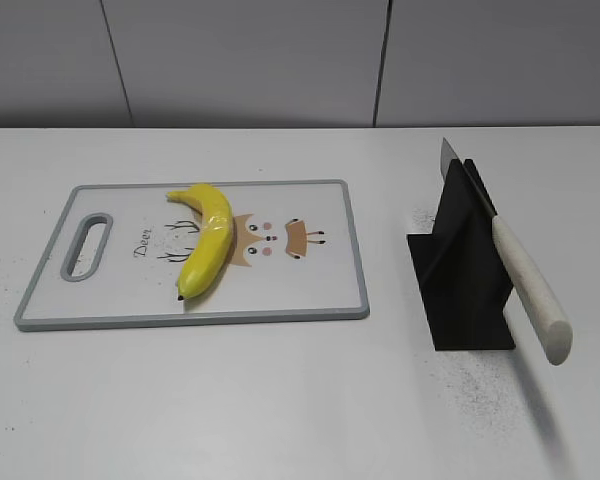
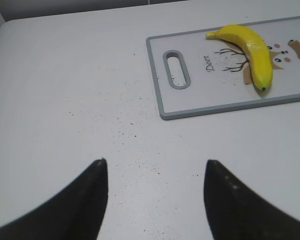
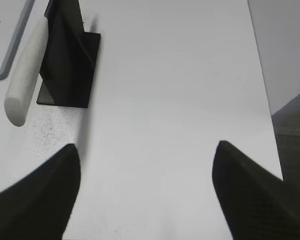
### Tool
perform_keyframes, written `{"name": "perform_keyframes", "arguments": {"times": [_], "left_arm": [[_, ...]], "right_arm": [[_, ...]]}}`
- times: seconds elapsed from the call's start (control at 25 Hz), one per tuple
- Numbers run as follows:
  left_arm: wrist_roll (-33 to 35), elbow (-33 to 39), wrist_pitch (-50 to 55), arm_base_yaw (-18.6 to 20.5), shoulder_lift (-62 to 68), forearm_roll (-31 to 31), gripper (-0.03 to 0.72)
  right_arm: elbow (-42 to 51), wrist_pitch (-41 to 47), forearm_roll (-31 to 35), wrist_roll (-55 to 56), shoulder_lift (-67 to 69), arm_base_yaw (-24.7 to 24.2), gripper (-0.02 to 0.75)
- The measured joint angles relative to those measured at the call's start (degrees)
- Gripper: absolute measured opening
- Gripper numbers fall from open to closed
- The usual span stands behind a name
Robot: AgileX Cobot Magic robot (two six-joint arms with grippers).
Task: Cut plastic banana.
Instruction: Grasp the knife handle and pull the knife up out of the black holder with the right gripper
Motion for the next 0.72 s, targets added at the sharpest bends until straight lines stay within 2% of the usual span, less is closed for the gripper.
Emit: {"name": "perform_keyframes", "arguments": {"times": [0.48, 0.6, 0.72], "left_arm": [[0.0, 0.0, 0.0, 0.0, 0.0, 0.0, 0.561], [0.0, 0.0, 0.0, 0.0, 0.0, 0.0, 0.557], [0.0, 0.0, 0.0, 0.0, 0.0, 0.0, 0.555]], "right_arm": [[-11.14, -0.21, 3.11, 0.0, 29.37, 0.0, 0.586], [-14.94, -0.16, 5.92, 0.0, 36.27, 0.0, 0.584], [-18.6, 0.2, 11.84, 0.0, 43.12, 0.59, 0.583]]}}
